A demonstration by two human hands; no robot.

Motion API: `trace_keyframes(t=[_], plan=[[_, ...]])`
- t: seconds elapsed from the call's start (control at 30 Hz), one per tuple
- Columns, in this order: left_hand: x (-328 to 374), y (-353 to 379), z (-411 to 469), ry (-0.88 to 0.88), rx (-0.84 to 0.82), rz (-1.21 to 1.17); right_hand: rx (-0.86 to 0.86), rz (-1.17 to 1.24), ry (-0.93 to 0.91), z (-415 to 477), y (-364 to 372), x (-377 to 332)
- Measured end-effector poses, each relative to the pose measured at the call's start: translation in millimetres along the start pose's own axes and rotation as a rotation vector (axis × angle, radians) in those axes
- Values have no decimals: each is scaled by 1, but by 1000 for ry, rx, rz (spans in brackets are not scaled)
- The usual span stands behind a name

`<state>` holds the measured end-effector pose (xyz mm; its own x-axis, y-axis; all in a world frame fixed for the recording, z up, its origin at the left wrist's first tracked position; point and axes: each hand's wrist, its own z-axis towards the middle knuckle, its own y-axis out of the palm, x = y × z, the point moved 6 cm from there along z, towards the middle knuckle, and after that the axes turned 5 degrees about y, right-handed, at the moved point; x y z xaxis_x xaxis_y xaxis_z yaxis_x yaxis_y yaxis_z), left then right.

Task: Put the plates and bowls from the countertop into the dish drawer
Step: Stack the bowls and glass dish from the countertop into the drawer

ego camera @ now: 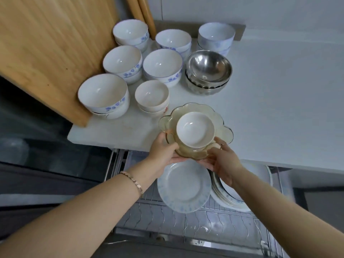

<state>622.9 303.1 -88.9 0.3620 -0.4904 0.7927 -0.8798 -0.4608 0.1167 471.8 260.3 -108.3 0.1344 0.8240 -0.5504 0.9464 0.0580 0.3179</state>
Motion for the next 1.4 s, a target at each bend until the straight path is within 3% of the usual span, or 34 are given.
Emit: trace_keyframes(t=[0.13,0.27,0.3,0.37,0.47,0.53,0.73,0.97,1.2,1.4], plan=[[-32,-36,-50,14,-8,94,-98,-230,35,-32,0,32],[-71,-80,-81,-121,-381,542,-166,-367,160,-47,5,52],[-79,-99,-82,-178,-411,628,-178,-389,201,-49,7,57],[-89,-142,-69,-207,-295,748,-189,-450,272,-50,9,70],[-100,-211,-34,-192,73,870,-188,-541,347,-40,16,102],[-106,-239,-11,-197,212,941,-147,-511,391,-23,24,130],[-139,-270,55,-263,237,1011,46,-157,463,68,71,218],[-152,-282,83,-201,184,1176,197,-116,336,161,120,246],[-148,-282,90,-208,154,1239,312,160,277,185,128,258],[-142,-278,92,-295,146,1244,402,136,262,178,106,261]])
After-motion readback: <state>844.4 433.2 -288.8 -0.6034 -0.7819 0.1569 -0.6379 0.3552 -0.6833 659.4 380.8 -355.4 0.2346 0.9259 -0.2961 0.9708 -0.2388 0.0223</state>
